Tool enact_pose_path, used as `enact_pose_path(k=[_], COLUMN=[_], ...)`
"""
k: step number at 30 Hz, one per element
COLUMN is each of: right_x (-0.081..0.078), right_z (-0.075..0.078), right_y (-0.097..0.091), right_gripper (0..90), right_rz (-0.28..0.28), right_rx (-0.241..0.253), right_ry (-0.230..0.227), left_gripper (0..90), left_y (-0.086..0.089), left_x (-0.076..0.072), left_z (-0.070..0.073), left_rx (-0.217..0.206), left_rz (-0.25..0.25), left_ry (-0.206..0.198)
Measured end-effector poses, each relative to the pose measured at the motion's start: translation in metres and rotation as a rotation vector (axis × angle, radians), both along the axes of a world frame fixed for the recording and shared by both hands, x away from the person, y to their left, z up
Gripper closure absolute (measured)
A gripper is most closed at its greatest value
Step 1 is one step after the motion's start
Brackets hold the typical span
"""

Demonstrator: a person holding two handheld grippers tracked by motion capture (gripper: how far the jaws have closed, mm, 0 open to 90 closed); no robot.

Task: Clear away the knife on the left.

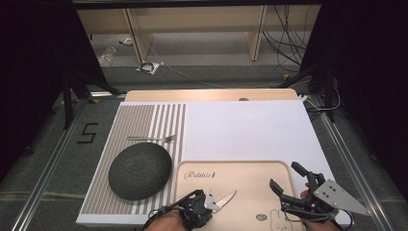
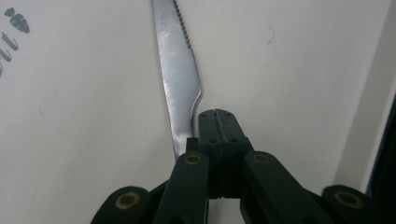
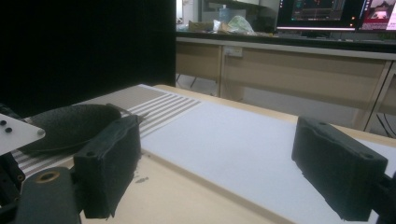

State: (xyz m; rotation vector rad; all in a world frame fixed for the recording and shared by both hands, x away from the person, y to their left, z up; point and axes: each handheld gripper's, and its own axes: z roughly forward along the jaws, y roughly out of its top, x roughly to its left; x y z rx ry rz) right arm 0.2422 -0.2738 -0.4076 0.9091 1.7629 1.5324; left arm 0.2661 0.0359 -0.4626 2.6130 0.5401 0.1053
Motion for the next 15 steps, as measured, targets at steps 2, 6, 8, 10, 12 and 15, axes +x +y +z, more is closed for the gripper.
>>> enact_pose_path(k=[2,6,8,10,12,15], right_x=[0.0000,-0.0002,-0.0001,0.0000,-0.0003,-0.0003], right_z=[0.0001,0.0002,0.0002,0.0001,0.0002,0.0002], right_y=[-0.0001,-0.0002,-0.0003,-0.0002,0.0000,0.0000], right_gripper=[16.5,16.5,16.5,16.5,16.5,16.5], right_rz=[0.001,0.002,0.002,0.002,0.003,0.004], right_rx=[-0.002,0.000,-0.001,-0.001,-0.002,-0.002], right_ry=[-0.004,-0.004,-0.004,-0.004,-0.004,-0.004], left_gripper=[89.4,89.5,89.5,89.4,89.4,89.5], left_y=[0.0000,0.0001,0.0003,0.0010,0.0018,0.0023], left_x=[0.0003,0.0011,0.0012,0.0018,0.0030,0.0039], left_z=[-0.0014,-0.0026,-0.0025,-0.0025,-0.0025,-0.0025], left_rx=[0.003,0.009,0.012,0.014,0.015,0.013], left_rz=[0.002,0.008,0.013,0.018,0.023,0.032], left_ry=[-0.001,-0.007,-0.012,-0.015,-0.015,-0.011])
